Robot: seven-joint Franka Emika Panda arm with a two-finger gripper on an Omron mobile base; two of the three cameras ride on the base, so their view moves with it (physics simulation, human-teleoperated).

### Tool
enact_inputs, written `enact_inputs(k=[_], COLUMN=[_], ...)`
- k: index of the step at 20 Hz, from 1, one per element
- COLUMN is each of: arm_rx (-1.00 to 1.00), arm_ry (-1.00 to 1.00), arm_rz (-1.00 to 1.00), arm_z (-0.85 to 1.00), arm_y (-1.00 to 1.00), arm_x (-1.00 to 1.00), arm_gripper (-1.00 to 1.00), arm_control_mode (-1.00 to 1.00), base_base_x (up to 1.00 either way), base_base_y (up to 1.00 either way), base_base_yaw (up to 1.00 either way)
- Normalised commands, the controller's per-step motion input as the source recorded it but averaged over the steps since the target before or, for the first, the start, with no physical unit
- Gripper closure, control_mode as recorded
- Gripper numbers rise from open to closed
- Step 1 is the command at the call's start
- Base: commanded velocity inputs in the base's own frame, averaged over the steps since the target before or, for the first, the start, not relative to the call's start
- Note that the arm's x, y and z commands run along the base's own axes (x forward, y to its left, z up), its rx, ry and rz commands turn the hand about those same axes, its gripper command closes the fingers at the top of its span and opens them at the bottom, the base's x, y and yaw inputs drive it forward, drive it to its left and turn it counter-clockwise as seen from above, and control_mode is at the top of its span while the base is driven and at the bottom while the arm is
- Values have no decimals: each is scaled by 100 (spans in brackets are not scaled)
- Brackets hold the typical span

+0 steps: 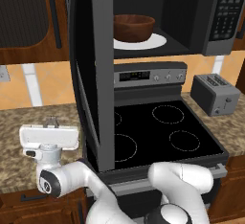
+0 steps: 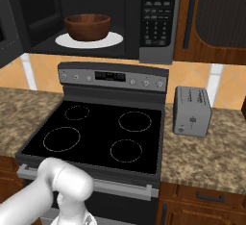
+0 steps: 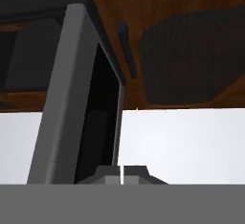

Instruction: Open the microwave, place the bowl with waffle inside the microwave, then close the microwave door and turn it on.

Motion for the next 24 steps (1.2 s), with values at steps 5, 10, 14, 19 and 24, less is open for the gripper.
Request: enact_inputs(k=[5, 10, 14, 19, 24], arm_rx=[3, 3, 0, 14, 33], arm_ry=[-18, -22, -14, -2, 0], arm_rz=[-24, -26, -31, -11, 0], arm_z=[35, 80, 99, 89, 85], arm_y=[-17, -23, -13, -56, -95], arm_x=[0, -6, -10, -6, -12], arm_gripper=[100, 100, 100, 100, 100], arm_control_mode=[-100, -100, -100, -100, -100], base_base_x=[0, 0, 0, 0, 0], base_base_y=[0, 0, 0, 0, 0], base_base_yaw=[0, 0, 0, 0, 0])
